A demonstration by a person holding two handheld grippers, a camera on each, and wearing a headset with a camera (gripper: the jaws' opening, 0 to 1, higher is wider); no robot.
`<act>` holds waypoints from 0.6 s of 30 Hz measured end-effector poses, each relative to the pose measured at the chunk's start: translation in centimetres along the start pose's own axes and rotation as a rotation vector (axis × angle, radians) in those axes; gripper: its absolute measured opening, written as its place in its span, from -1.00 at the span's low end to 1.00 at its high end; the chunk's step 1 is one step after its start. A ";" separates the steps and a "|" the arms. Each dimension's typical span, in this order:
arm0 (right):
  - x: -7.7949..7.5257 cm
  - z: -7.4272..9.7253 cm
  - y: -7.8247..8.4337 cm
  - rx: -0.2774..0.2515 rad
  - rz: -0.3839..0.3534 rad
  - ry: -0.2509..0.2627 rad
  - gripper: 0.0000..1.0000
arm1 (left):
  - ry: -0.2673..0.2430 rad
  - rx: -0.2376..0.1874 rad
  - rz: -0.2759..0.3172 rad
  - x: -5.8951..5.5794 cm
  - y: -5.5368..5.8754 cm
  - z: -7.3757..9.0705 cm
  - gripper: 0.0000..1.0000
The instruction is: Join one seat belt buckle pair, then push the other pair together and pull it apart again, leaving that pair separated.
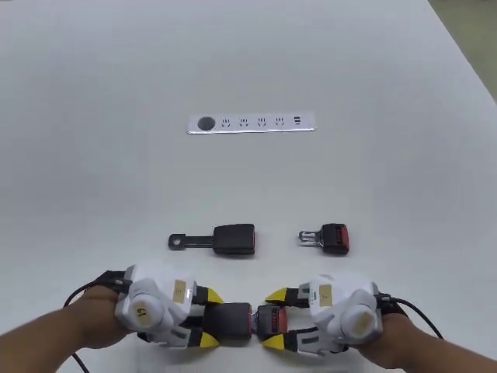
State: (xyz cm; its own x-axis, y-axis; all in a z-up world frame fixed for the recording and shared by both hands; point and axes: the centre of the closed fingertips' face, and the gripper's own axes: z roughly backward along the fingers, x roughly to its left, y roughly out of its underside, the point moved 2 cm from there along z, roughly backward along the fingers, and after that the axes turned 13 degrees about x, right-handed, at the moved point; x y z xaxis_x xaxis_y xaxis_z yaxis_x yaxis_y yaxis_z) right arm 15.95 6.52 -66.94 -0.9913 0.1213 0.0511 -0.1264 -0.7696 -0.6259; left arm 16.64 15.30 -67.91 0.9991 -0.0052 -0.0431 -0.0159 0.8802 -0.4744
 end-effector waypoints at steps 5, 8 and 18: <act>0.0 0.0 0.0 -0.011 -0.014 0.002 -0.36 | 0.001 0.000 0.002 0.0 0.0 0.1 -0.36; 0.0 0.0 0.0 -0.011 -0.015 0.004 -0.36 | 0.001 0.002 0.004 0.0 -0.1 0.1 -0.36; 0.0 -0.2 -0.1 0.040 0.018 0.016 -0.33 | -0.001 0.044 -0.005 -0.1 -0.3 0.0 -0.34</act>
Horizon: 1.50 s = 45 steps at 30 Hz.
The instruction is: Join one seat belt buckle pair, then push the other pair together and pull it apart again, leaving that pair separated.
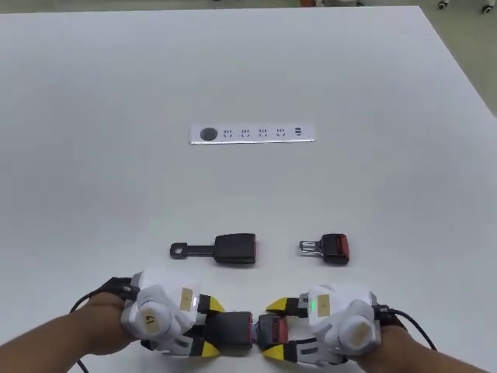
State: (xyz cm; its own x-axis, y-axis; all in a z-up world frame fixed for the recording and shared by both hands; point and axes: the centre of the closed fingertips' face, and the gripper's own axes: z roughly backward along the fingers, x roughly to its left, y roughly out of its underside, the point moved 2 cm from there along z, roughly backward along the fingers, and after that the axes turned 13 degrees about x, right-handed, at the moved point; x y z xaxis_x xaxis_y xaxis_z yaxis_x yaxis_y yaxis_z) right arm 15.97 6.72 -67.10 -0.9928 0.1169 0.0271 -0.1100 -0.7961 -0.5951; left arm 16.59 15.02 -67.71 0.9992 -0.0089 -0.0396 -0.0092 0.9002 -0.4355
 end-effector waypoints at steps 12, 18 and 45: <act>0.3 -0.1 -0.2 0.088 0.040 0.028 -0.29 | -0.015 0.059 0.006 -0.1 -0.1 0.1 -0.32; 0.2 0.2 0.0 0.096 0.000 0.033 0.02 | -0.026 0.100 0.026 -0.1 0.3 0.2 0.16; -5.6 6.4 2.1 -0.014 -0.163 0.135 0.42 | -0.171 -0.030 0.167 4.9 -2.0 5.9 0.58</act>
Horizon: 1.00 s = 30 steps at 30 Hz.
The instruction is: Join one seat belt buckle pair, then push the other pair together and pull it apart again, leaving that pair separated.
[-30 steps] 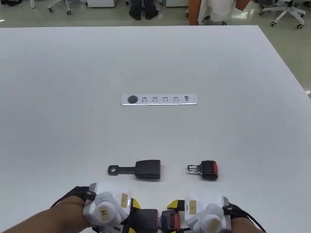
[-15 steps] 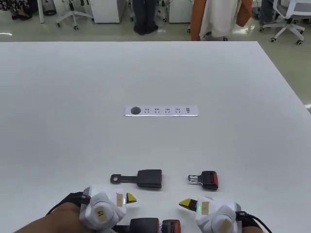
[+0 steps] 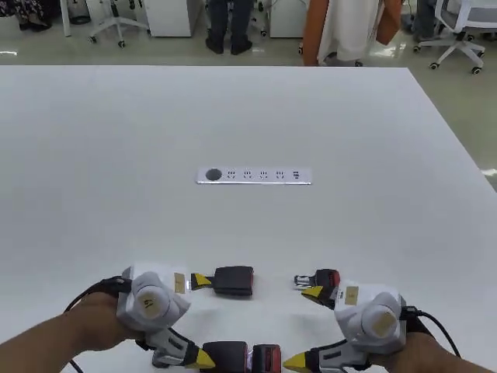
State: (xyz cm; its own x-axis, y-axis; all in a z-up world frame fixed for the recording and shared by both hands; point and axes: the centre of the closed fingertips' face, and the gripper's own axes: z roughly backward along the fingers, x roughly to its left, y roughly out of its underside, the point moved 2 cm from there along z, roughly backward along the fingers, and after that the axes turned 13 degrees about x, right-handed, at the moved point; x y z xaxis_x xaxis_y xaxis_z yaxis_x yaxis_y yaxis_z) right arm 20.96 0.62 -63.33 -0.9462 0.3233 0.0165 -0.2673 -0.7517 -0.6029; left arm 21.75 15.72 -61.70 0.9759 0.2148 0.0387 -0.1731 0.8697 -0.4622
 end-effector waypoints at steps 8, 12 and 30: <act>-3.4 1.4 0.2 -0.004 -0.025 0.018 0.45 | -0.012 -0.013 -0.009 2.5 -1.3 0.2 0.58; -4.9 1.6 0.7 0.000 -0.041 0.021 0.45 | -0.002 -0.005 -0.014 3.7 -1.5 -0.2 0.58; -9.9 0.0 3.0 0.030 -0.097 -0.038 0.39 | 0.069 0.009 -0.031 6.6 -1.6 -4.7 0.48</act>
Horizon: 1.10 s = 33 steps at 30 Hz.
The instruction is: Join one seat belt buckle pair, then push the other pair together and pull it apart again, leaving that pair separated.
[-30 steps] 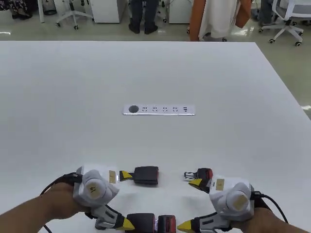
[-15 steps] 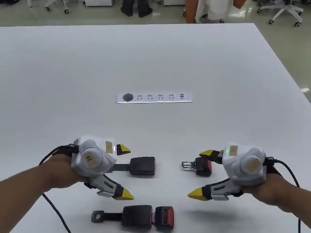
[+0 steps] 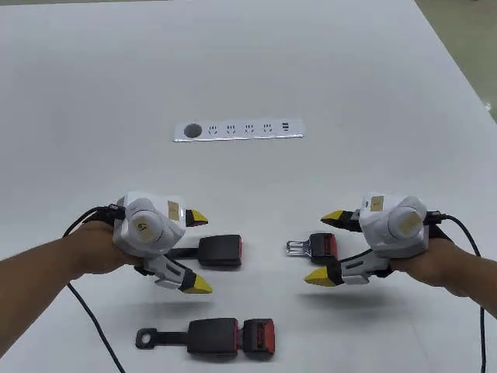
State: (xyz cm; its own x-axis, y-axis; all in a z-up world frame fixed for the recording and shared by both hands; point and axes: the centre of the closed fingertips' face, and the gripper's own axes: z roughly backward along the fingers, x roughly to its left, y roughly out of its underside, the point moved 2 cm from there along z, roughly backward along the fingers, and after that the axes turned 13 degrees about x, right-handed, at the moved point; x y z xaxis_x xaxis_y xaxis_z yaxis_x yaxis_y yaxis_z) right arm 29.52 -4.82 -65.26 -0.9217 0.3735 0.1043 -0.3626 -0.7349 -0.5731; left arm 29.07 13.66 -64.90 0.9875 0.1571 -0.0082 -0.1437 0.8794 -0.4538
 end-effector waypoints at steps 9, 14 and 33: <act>-1.3 -1.1 1.9 0.033 -0.001 -0.035 0.24 | 0.029 -0.009 0.015 1.1 0.5 -1.6 0.34; -1.0 -0.9 2.0 0.045 0.007 -0.052 0.07 | 0.049 -0.022 0.032 1.3 0.5 -1.9 0.20; -0.5 -1.8 1.4 0.074 0.105 -0.034 -0.30 | 0.040 -0.003 -0.049 1.3 0.9 -2.6 -0.31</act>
State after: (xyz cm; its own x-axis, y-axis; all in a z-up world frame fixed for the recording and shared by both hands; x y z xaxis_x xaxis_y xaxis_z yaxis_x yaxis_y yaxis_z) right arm 29.67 -5.02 -67.55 -0.9589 0.2737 0.0745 -0.2715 -0.8092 -0.5211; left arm 30.37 13.48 -67.63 0.9952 0.0957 -0.0217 -0.0950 0.8844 -0.4571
